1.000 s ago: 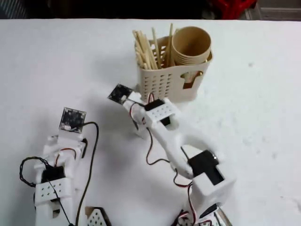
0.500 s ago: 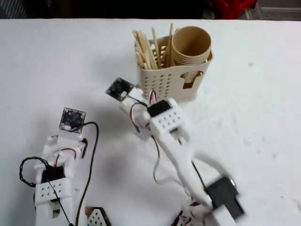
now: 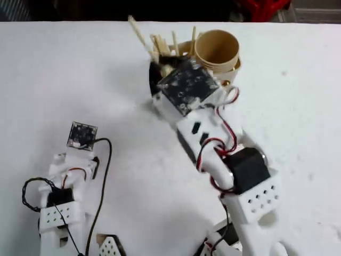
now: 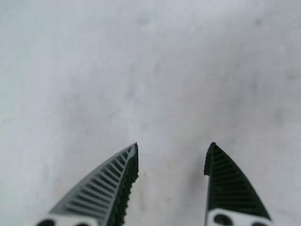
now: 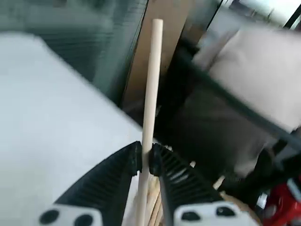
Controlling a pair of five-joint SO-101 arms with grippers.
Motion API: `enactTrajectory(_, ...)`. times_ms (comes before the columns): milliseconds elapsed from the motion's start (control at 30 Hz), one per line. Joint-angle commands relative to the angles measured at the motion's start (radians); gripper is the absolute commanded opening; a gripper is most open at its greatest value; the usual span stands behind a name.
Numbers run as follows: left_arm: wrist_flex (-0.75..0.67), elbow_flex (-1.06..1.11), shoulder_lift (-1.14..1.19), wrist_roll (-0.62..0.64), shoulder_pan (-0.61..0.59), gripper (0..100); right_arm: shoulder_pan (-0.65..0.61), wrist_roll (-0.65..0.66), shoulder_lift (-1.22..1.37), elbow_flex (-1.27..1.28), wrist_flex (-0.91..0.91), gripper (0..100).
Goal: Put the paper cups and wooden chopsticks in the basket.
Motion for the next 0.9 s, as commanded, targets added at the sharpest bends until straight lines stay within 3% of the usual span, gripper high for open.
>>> enactTrajectory(0,-0.021,-0.005,-0.012,0.005,-0.007,23,0.013,-0.005,0.099,-0.06,-0.321,1.8)
enactTrajectory(200,-0.021,-0.005,-0.012,0.005,-0.007,23,0.087,-0.003,0.277,-0.064,-0.541,1.8)
enactTrajectory(367,-0.021,-0.005,-0.012,0.005,-0.007,23,0.156,-0.041,0.351,-0.058,-0.564,2.1)
enactTrajectory(500,-0.021,-0.005,-0.012,0.005,-0.007,23,0.186,-0.184,0.354,-0.04,-0.541,13.2)
enactTrajectory(600,-0.021,-0.005,-0.012,0.005,-0.007,23,0.188,-0.213,0.354,-0.037,-0.493,18.8)
enactTrajectory(767,-0.021,-0.005,-0.012,0.005,-0.007,23,0.188,-0.207,0.352,-0.037,-0.466,12.9)
enactTrajectory(867,-0.021,-0.005,-0.012,0.005,-0.007,23,0.191,-0.207,0.352,-0.043,-0.36,6.3)
